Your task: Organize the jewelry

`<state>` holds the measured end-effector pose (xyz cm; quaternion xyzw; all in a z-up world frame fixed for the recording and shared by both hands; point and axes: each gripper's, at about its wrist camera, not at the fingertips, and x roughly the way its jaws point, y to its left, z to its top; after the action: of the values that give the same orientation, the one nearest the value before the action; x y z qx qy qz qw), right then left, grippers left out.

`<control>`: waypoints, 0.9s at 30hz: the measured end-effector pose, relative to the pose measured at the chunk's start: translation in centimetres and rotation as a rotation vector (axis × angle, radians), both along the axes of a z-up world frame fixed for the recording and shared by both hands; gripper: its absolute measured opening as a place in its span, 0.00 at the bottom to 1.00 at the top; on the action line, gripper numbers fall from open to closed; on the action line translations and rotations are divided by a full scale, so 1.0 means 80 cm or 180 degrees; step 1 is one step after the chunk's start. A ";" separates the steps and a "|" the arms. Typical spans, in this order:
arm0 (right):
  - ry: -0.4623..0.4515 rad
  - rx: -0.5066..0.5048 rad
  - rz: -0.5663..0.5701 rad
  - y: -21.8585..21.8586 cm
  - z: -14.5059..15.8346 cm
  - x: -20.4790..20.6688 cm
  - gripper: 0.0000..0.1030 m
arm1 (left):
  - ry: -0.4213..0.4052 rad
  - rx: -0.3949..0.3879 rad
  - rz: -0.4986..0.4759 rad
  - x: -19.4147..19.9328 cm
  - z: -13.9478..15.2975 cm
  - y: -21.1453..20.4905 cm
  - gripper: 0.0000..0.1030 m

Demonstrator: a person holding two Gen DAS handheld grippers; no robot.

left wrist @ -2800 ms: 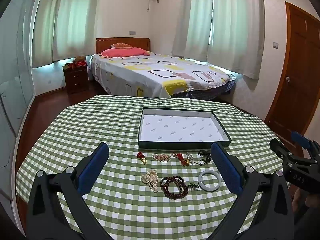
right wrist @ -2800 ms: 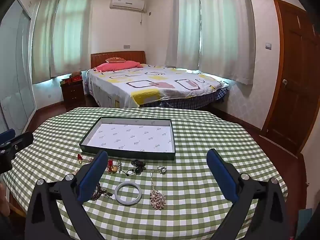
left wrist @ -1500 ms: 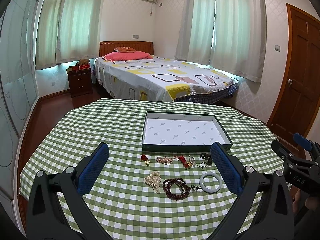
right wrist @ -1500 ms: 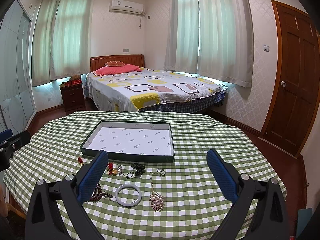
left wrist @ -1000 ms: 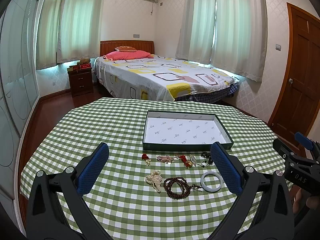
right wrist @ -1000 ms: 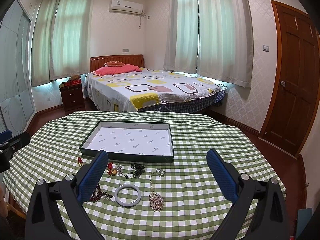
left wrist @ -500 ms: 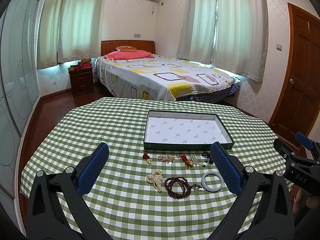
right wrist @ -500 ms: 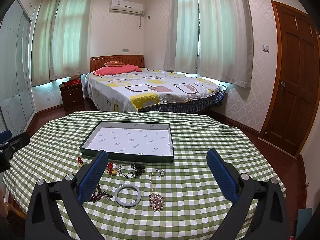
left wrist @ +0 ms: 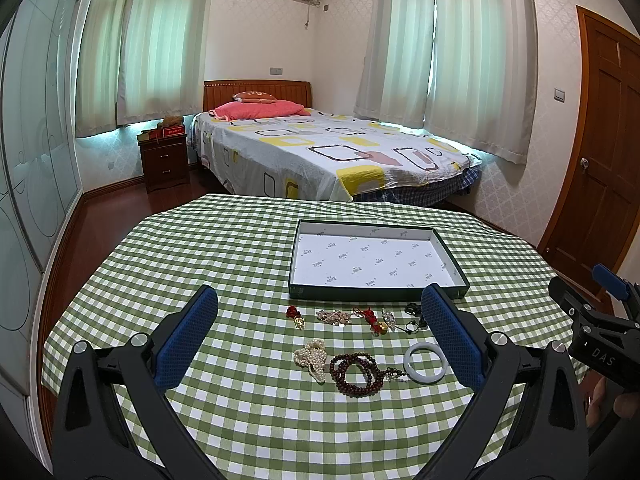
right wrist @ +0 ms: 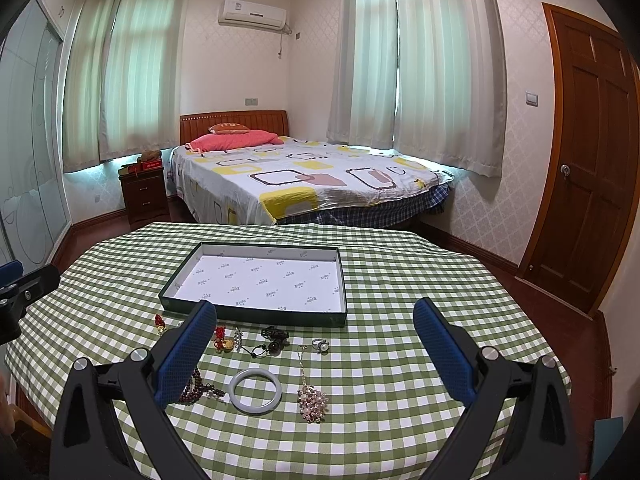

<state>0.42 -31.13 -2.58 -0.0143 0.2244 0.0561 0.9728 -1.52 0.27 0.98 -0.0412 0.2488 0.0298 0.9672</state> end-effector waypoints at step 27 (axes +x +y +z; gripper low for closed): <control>0.0075 -0.0031 0.0079 -0.007 -0.049 0.023 0.93 | 0.0334 -0.0059 0.0094 0.036 -0.065 0.029 0.96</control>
<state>2.27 -31.67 -6.51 -0.0211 0.2360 0.0673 0.9692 1.37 2.56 -4.24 -0.0522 0.2988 0.0440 0.9519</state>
